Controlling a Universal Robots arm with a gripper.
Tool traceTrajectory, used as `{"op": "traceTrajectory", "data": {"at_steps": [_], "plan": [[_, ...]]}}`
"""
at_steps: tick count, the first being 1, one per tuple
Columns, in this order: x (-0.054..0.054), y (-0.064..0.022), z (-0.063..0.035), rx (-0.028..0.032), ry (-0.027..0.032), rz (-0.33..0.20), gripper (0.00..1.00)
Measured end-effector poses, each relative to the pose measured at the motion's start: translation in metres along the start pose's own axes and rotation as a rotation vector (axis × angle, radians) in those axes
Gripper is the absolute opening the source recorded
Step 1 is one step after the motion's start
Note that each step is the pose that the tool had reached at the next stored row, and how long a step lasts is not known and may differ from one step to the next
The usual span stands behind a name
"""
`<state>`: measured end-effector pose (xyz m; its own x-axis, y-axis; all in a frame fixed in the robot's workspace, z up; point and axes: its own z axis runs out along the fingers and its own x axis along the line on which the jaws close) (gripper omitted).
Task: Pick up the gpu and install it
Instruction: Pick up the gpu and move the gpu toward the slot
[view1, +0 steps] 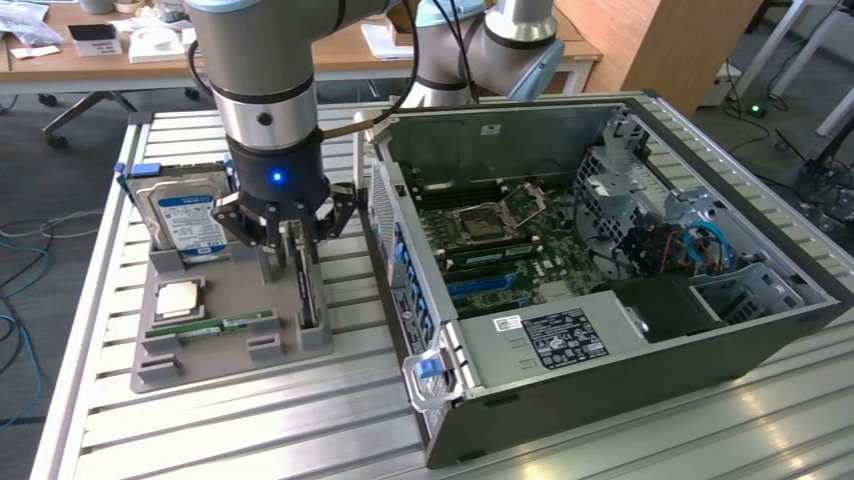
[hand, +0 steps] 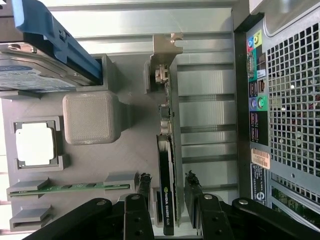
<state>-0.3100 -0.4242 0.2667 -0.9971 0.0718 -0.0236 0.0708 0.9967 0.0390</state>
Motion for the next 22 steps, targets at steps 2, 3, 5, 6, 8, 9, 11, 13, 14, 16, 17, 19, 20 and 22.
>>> {"op": "traceTrajectory", "data": {"at_steps": [2, 3, 5, 6, 8, 9, 11, 13, 14, 16, 17, 19, 20, 22], "plan": [[0.0, 0.0, 0.0007, -0.0003, -0.0003, 0.0, 0.42], [0.0, 0.0, 0.0013, -0.0004, -0.0004, 0.0, 0.42], [0.0001, -0.0001, 0.0026, 0.0, 0.0, 0.0, 0.42], [0.0001, -0.0001, 0.0034, -0.0001, -0.0001, 0.0, 0.42], [0.0001, -0.0002, 0.0047, 0.0, 0.0001, 0.0, 0.42], [0.0001, -0.0002, 0.0048, 0.0001, 0.0002, 0.0, 0.42], [0.0001, -0.0002, 0.0048, 0.0001, 0.0002, 0.0, 0.42], [0.0001, -0.0002, 0.0049, 0.0, 0.0, 0.0, 0.42], [0.0001, -0.0002, 0.0049, 0.0, 0.0, 0.0, 0.42], [0.0001, -0.0002, 0.0054, -0.0002, -0.0002, 0.0, 0.42], [0.0001, -0.0002, 0.0061, -0.0004, -0.0004, 0.0, 0.42], [0.0002, -0.0003, 0.0065, 0.0001, 0.0002, 0.0, 0.42], [0.0002, -0.0003, 0.0065, 0.0001, 0.0002, 0.0, 0.42], [0.0002, -0.0003, 0.0068, 0.0, 0.0, 0.0, 0.42]]}}
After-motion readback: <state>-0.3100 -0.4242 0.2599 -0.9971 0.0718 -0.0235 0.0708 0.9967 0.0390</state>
